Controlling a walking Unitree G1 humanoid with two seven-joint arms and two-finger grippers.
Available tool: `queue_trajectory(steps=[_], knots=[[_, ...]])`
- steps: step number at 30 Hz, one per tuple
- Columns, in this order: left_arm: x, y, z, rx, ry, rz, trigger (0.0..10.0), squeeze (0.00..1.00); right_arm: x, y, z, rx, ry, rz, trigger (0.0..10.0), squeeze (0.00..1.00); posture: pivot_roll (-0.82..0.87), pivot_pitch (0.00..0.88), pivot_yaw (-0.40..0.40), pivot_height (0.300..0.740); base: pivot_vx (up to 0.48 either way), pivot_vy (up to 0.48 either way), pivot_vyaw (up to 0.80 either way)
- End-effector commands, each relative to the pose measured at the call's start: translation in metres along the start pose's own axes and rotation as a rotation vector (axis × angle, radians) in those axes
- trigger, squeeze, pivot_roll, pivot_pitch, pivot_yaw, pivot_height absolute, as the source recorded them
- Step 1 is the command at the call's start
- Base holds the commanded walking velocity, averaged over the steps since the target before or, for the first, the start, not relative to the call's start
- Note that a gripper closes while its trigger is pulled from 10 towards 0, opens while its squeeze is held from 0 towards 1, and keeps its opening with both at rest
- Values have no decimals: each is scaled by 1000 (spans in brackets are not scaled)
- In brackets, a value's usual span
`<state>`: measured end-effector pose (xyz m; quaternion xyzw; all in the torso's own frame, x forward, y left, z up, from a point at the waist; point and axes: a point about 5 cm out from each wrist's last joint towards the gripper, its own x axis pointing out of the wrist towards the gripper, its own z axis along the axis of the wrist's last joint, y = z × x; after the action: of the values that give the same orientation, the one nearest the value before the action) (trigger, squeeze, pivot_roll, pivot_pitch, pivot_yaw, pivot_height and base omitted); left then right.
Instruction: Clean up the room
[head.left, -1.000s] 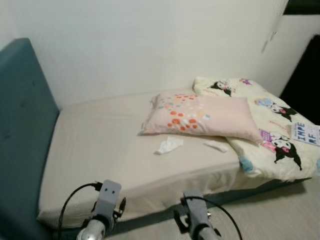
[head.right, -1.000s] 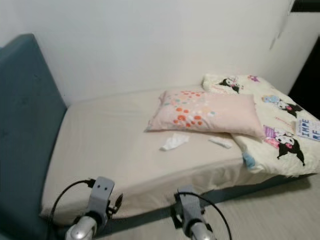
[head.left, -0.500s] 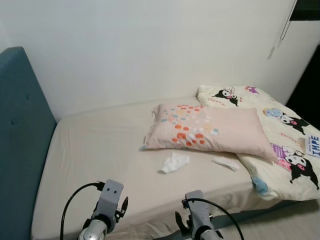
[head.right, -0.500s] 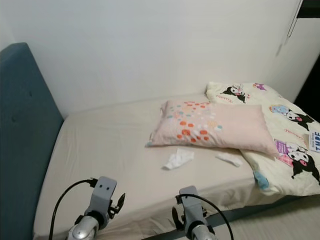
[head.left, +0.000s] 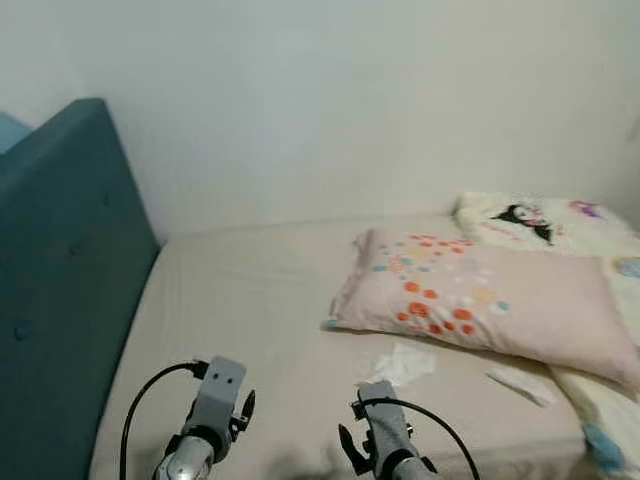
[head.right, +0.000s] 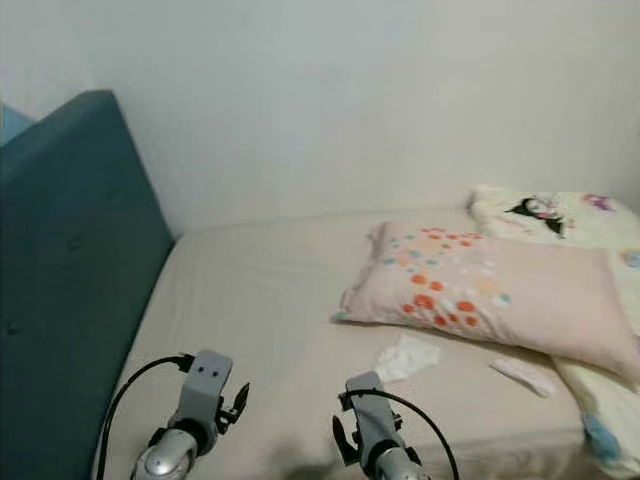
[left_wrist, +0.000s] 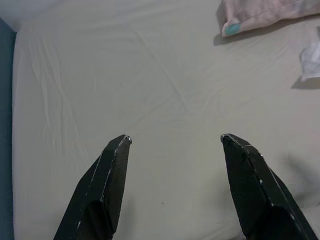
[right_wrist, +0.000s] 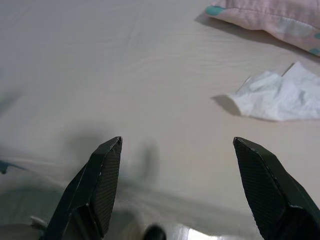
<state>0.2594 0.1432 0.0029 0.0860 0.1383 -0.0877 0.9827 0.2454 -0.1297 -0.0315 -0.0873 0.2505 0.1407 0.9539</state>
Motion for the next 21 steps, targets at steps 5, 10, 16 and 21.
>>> queue_trajectory(steps=[5,10,16,21], knots=[[-1,-2,-2,2,14,9,10000,0,-2,-3,-4,21,12,-8,10000,0,-29,30,-10,740,0,0,0],[-1,1,-3,-2,15,29,10000,0,-2,-2,-3,21,3,-4,10000,0,-30,29,-9,740,0,0,0],[0,2,-2,3,6,32,10000,0,-2,-2,-2,26,-6,-5,10000,0,-30,30,-10,740,0,0,0],[0,1,0,20,1,23,10000,0,-2,-2,0,29,-11,-8,10000,0,-31,30,-9,740,0,0,0]])
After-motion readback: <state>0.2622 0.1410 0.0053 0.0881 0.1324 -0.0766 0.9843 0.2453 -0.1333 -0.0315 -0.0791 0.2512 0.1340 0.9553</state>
